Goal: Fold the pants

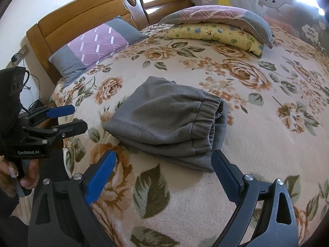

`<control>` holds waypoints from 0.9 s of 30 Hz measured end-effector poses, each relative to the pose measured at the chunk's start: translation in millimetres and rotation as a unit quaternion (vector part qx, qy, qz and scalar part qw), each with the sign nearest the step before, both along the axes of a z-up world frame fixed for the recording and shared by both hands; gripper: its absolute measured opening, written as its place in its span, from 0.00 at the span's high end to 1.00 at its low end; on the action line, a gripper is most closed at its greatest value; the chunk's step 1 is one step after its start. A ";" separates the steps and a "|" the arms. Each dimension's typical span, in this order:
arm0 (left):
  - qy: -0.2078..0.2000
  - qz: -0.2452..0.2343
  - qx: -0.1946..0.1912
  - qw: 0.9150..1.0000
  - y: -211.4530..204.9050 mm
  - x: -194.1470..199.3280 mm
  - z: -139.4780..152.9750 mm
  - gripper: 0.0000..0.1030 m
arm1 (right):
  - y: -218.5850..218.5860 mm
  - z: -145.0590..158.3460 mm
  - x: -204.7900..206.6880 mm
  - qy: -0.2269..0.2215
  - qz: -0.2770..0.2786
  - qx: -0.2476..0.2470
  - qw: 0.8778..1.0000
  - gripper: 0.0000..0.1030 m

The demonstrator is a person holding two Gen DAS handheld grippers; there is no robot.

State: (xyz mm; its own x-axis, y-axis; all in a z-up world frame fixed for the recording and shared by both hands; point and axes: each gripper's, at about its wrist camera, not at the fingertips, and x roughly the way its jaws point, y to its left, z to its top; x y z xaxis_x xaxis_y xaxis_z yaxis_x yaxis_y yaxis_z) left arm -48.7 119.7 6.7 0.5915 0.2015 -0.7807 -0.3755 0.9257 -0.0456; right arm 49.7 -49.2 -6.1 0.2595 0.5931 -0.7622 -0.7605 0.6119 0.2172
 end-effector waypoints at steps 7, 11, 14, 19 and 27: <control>-0.003 0.011 0.015 1.000 -0.3 -1.0 7.6 0.20 | 3.3 1.8 -1.4 -0.003 0.010 0.001 1.000 0.08; -0.007 0.008 0.027 1.000 -2.4 -1.3 11.0 0.19 | 7.0 1.4 -2.3 -0.005 0.015 -0.004 1.000 0.07; -0.011 0.005 0.031 0.999 -4.3 -1.7 13.0 0.19 | 9.4 1.4 -2.7 -0.007 0.020 -0.006 1.000 0.07; -0.019 0.005 0.035 0.999 -4.8 -2.6 15.9 0.19 | 13.6 2.5 -3.4 -0.011 0.027 -0.007 1.000 0.07; -0.032 0.001 0.039 0.999 -3.8 -1.5 16.6 0.19 | 17.3 1.7 -2.0 -0.011 0.030 -0.009 0.999 0.07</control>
State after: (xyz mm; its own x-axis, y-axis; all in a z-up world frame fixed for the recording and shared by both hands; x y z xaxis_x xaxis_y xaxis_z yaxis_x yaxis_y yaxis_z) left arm -50.2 115.9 23.3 0.6390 0.2622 -0.7231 -0.3766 0.9264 0.0031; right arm 47.7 -31.9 -4.4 0.2410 0.5937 -0.7677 -0.8008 0.5686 0.1883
